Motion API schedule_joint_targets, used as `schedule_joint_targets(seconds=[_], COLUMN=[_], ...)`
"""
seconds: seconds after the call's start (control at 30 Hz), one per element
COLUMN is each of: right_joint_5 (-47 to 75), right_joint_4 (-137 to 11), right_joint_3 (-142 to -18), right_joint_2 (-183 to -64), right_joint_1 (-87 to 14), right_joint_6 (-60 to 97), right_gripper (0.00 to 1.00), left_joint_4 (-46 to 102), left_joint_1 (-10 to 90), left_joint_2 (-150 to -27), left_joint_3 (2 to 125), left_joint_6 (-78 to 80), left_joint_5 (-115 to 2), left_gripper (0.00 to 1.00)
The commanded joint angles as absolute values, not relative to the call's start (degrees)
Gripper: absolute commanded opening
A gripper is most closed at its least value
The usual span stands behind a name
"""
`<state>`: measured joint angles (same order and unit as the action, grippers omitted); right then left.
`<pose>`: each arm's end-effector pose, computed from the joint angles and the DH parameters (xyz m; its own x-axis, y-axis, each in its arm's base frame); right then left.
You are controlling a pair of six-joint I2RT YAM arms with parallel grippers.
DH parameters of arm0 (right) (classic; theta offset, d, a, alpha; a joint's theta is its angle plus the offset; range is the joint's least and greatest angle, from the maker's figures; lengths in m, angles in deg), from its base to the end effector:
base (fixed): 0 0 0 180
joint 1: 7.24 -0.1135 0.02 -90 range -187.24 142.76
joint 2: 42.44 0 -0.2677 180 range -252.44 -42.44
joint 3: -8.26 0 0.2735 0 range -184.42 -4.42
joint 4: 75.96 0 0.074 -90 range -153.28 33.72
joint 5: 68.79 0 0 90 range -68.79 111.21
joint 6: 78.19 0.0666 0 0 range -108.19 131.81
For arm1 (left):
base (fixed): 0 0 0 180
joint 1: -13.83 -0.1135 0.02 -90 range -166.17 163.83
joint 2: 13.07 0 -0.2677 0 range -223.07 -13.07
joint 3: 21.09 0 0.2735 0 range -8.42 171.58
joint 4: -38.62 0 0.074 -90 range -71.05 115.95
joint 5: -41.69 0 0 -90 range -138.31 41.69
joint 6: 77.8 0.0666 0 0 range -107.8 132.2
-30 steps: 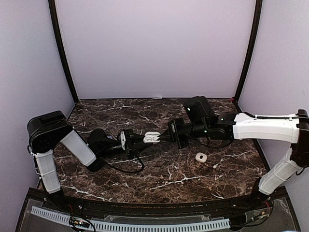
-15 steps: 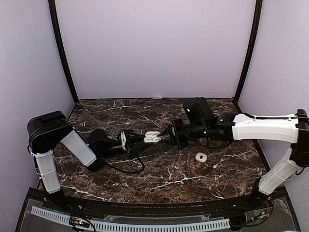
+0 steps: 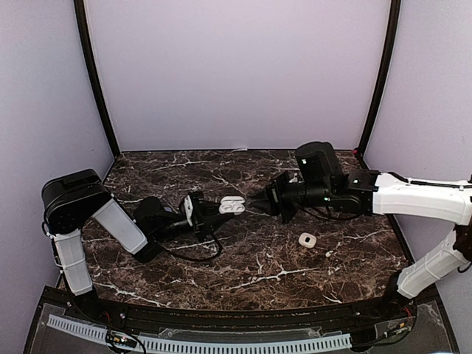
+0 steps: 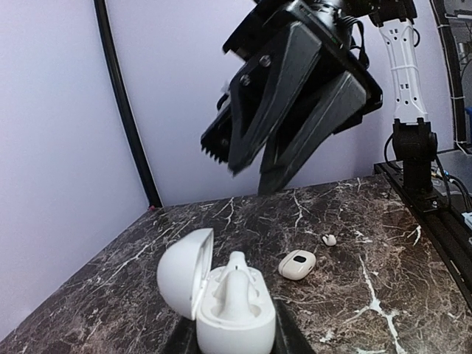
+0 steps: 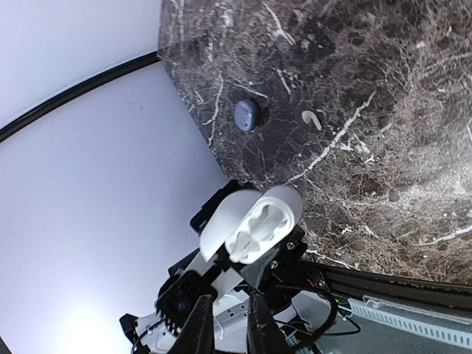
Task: Insert the wireless bluetooth earbuds into the charging case
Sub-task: Insert the right earbud into the right side groove of the charging case, then close the charging case with the earbuds inside.
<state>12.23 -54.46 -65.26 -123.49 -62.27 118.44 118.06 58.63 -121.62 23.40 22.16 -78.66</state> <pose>0.2045 0.3106 0.2743 -0.7709 0.5491 0.3228 0.5205 0.2510 0.8161 0.2257 -0.2716 0.1562 0.3503 -0.1375 -0.9265 0.9068 0.2973 0.2988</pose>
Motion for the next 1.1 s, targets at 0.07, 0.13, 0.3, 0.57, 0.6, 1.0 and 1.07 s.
schedule_joint_targets(seconds=[0.07, 0.13, 0.3, 0.57, 0.6, 1.0, 1.07], right_joint_5=[20.2, 21.0, 19.6, 11.6, 10.3, 10.8, 11.1], right_joint_4=[-66.7, -71.1, -70.5, -55.1, -53.6, -60.9, -63.8], right_joint_3=[-55.9, -54.3, -55.6, -65.7, -66.8, -63.1, -61.7], right_joint_2=[-111.0, -109.0, -107.0, -112.9, -114.5, -119.1, -119.4], right_joint_1=[-61.9, -61.3, -60.5, -57.6, -57.6, -56.7, -56.0], right_joint_6=[95.9, 83.0, 44.2, 19.7, 18.6, 16.1, 16.8], right_gripper=[0.16, 0.16, 0.22, 0.15, 0.13, 0.06, 0.06], left_joint_4=[128.5, 126.1, 113.2, 68.3, 69.1, 87.5, 78.3], left_joint_1=[58.8, 58.8, 58.8, 62.2, 62.3, 56.0, 55.0], left_joint_2=[-117.5, -116.6, -111.5, -101.7, -101.3, -100.6, -98.9], left_joint_3=[24.9, 24.8, 24.1, 30.3, 30.1, 26.9, 28.0], left_joint_6=[15.8, 17.3, 28.4, 60.3, 59.8, 8.6, 0.0], left_joint_5=[-76.0, -77.8, -86.1, -80.7, -79.0, -58.5, -50.3], left_gripper=[0.00, 0.00, 0.00, 0.00, 0.00, 0.00, 0.00])
